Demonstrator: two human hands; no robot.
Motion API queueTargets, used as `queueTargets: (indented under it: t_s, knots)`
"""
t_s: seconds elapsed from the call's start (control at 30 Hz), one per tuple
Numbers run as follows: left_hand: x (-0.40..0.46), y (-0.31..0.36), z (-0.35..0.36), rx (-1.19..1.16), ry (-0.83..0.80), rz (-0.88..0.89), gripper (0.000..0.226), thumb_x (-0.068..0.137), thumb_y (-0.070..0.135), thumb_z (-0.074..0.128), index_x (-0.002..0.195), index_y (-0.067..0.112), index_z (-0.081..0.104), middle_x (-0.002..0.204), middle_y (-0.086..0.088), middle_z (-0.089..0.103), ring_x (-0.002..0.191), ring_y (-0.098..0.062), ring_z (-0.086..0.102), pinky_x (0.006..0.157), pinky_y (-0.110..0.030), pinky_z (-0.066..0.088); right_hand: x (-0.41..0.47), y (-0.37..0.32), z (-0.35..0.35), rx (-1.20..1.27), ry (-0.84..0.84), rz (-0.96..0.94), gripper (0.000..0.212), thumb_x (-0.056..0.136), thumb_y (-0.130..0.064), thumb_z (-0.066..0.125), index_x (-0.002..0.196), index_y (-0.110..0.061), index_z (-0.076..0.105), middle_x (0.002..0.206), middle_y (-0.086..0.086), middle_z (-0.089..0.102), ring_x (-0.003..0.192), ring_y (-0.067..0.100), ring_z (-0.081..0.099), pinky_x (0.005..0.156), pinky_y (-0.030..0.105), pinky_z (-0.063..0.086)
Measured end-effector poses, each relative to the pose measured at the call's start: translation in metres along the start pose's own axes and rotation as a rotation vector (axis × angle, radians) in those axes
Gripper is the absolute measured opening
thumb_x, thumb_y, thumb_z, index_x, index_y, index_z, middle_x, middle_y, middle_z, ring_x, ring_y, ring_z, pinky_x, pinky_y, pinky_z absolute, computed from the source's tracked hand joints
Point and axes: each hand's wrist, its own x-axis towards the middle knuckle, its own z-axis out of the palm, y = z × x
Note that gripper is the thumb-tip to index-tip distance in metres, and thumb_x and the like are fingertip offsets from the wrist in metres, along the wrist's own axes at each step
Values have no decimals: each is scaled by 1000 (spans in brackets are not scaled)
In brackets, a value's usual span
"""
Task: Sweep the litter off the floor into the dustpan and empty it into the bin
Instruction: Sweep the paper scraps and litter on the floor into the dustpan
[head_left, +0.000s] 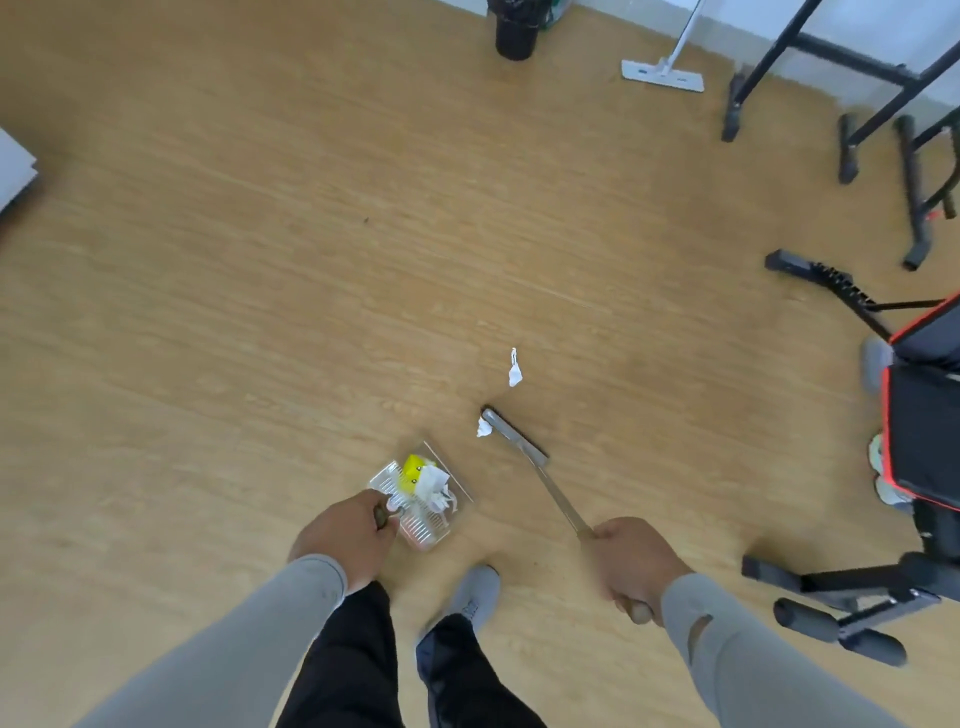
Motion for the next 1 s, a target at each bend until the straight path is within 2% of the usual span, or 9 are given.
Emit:
queueTargets:
  t_s: [0.1,0.17,0.23,0.33,0.43,0.57,0.7,0.87,1.0]
  knots:
    - [5,-4,-3,1,18,-4,23,97,46,51,115,36,61,92,9,70,87,-21,67,80,-31,55,-7,7,0,-208,-40,-22,27,93,-10,49,114,-5,66,70,10,53,47,22,48,50,28,34]
    - [9,-5,-4,-4,24,4,20,96,45,51,111,35,62,88,9,69,84,-21,68,78,-32,56,-17,12,-12,-357,-76,-19,35,94,-13,50,126,-10,64,75,7,54,58,25,47,55,30,37]
    - [12,-7,-4,-6,27,13,20,96,45,51,109,33,62,85,9,69,81,-21,68,77,-32,57,-29,14,-36,-417,-104,3,35,96,-13,52,128,-18,64,75,4,56,56,21,46,51,26,37]
    - [14,-7,-4,0,35,24,22,97,45,52,112,33,62,88,8,69,83,-21,67,79,-32,57,-47,27,-76,-331,-87,15,34,93,-10,61,125,-23,64,62,4,62,42,16,47,40,22,36]
    - [14,-7,-3,-4,51,34,25,97,45,52,117,33,62,93,8,71,86,-21,67,81,-31,56,-62,43,-91,-290,-51,22,35,87,-11,68,118,-27,66,57,5,67,42,19,52,40,23,38]
    - [12,-9,-2,-28,39,31,25,97,44,52,119,36,62,95,8,71,87,-21,67,81,-32,56,-62,49,-79,-212,-23,13,34,90,-11,66,120,-27,63,58,7,68,44,19,52,44,26,37]
    - [5,-12,-8,-81,17,22,20,98,44,53,115,38,61,92,13,68,77,-16,69,59,-23,49,-55,44,-75,-104,9,16,30,94,-8,62,122,-19,63,60,10,66,44,19,50,42,25,35]
    - [-2,-12,-25,-124,31,38,26,96,44,54,121,39,61,93,12,68,83,-17,66,74,-30,53,-59,36,-78,39,34,20,22,97,-9,62,118,-14,62,63,14,69,45,21,51,42,26,38]
    - [-1,-14,-49,-146,17,72,22,94,44,55,115,40,63,88,13,67,80,-16,66,76,-31,55,-68,23,-69,205,49,57,16,99,-4,60,113,-10,62,63,18,66,42,22,49,39,24,35]
